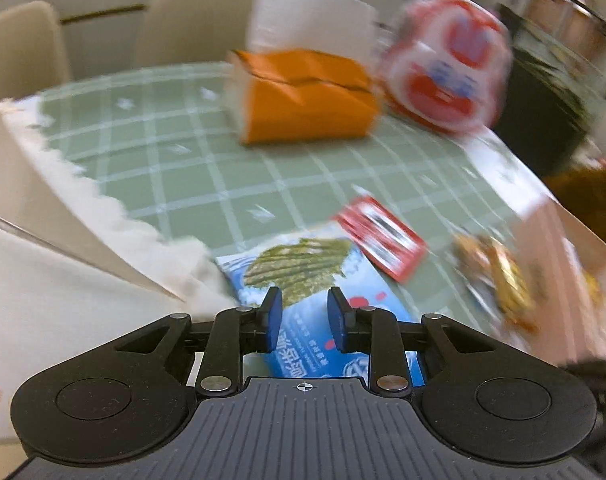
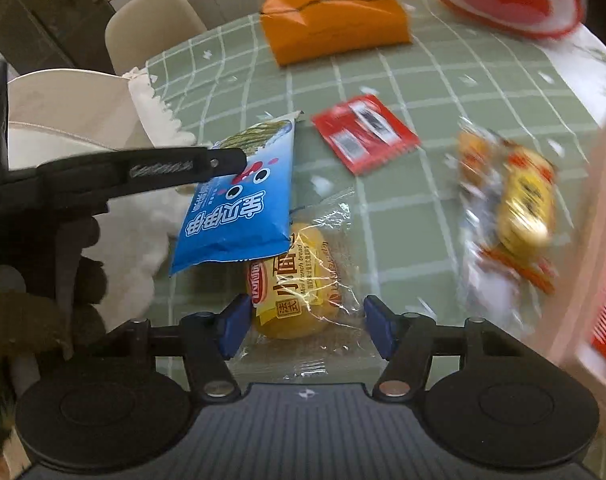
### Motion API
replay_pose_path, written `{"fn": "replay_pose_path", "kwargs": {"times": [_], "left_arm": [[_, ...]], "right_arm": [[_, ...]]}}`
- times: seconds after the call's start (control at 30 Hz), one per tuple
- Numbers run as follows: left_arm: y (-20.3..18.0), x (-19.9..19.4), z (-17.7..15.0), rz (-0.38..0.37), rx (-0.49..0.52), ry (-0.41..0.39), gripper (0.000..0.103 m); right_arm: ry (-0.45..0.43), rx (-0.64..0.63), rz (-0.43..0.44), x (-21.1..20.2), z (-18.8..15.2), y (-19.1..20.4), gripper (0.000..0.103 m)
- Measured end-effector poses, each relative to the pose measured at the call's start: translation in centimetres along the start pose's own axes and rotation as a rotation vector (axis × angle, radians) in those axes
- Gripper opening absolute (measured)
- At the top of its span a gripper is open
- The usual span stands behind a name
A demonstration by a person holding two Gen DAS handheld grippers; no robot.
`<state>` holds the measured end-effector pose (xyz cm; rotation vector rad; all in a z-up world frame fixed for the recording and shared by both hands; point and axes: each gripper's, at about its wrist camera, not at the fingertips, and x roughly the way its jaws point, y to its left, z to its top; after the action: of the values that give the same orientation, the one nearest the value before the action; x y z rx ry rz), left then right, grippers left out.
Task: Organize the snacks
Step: 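Move both open grippers over the loose snack packets on the table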
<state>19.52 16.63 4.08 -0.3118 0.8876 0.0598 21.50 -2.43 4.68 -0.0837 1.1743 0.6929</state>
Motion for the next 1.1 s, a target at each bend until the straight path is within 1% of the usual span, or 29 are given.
{"fn": "replay_pose_path", "kwargs": {"times": [0.1,0.17,0.27,0.3,0.33,0.4,0.43,0.47,0.5,0.57,0.6,0.63,0.67,0.7,0.73,0.77,0.83,0.87,0.93,1.0,1.03,1.1], "left_arm": [[-1.3,-0.1,-0.9,-0.106,0.014,0.068,0.029],[-2.1,-0.3,-1.6,-0.155,0.027,0.105,0.029],[-2.9,-0.6,-2.5,-0.258,0.018,0.159,0.029],[-3.0,-0.7,-2.6,-0.285,0.006,0.165,0.029],[-3.0,-1.1,-2.4,-0.288,-0.016,0.144,0.029],[-2.7,-1.9,-1.1,-0.217,-0.08,0.035,0.029],[-2.5,-2.0,-0.2,-0.177,-0.132,-0.018,0.029],[-2.1,-1.6,0.8,-0.148,-0.198,-0.041,0.029],[-1.7,-0.6,1.9,-0.121,-0.279,-0.034,0.029],[-1.2,1.6,3.8,-0.051,-0.374,0.002,0.03],[-1.1,2.7,4.7,-0.006,-0.391,-0.003,0.03],[-1.2,3.4,5.3,0.023,-0.389,-0.019,0.03],[-1.4,4.3,5.9,0.055,-0.355,-0.038,0.03],[-1.7,5.2,6.3,0.077,-0.311,-0.041,0.03],[-2.0,6.2,6.7,0.093,-0.257,-0.022,0.03],[-2.3,7.1,6.8,0.09,-0.222,0.002,0.03],[-2.7,8.7,6.7,0.059,-0.182,0.043,0.03],[-3.3,8.7,6.6,0.061,-0.144,0.027,0.032],[-5.1,8.9,6.3,0.046,-0.025,0.049,0.033],[-7.2,8.4,5.2,-0.001,0.104,0.081,0.033],[-7.8,8.1,4.5,-0.021,0.141,0.095,0.034],[-8.4,7.5,3.3,-0.045,0.18,0.113,0.033]], "right_arm": [[-0.005,-0.018,-0.05,-1.5,-1.8,-0.7,0.061],[-0.004,-0.016,-0.063,-2.5,-3.0,-1.0,0.061],[0.023,-0.006,-0.029,-3.8,-5.0,-1.4,0.061],[0.034,-0.017,-0.017,-4.3,-5.4,-1.3,0.061],[0.042,-0.032,-0.012,-4.9,-5.7,-1.2,0.061],[0.014,-0.075,-0.033,-6.5,-5.4,-0.9,0.063],[-0.011,-0.1,-0.062,-7.2,-5.1,-0.7,0.07],[-0.037,-0.117,-0.092,-7.8,-4.7,-0.5,0.08],[-0.068,-0.127,-0.116,-8.5,-4.3,-0.4,0.083],[-0.114,-0.121,-0.124,-9.5,-4.2,-0.6,0.084],[-0.132,-0.108,-0.121,-9.9,-4.5,-0.9,0.084],[-0.145,-0.089,-0.119,-10.2,-5.0,-1.3,0.084],[-0.153,-0.071,-0.115,-10.3,-5.6,-1.8,0.084],[-0.156,-0.054,-0.113,-10.3,-6.4,-2.4,0.084],[-0.155,-0.037,-0.117,-10.1,-7.0,-2.8,0.084],[-0.152,-0.018,-0.129,-9.9,-8.0,-3.6,0.084],[-0.144,0.006,-0.156,-9.4,-9.3,-5.0,0.084],[-0.134,0.021,-0.169,-9.0,-10.0,-5.7,0.084],[-0.117,0.06,-0.171,-8.4,-11.1,-6.7,0.084],[-0.115,0.104,-0.164,-8.3,-12.0,-7.5,0.084],[-0.119,0.124,-0.163,-8.3,-12.3,-7.9,0.084],[-0.13,0.156,-0.161,-8.5,-12.7,-8.3,0.084]]}}
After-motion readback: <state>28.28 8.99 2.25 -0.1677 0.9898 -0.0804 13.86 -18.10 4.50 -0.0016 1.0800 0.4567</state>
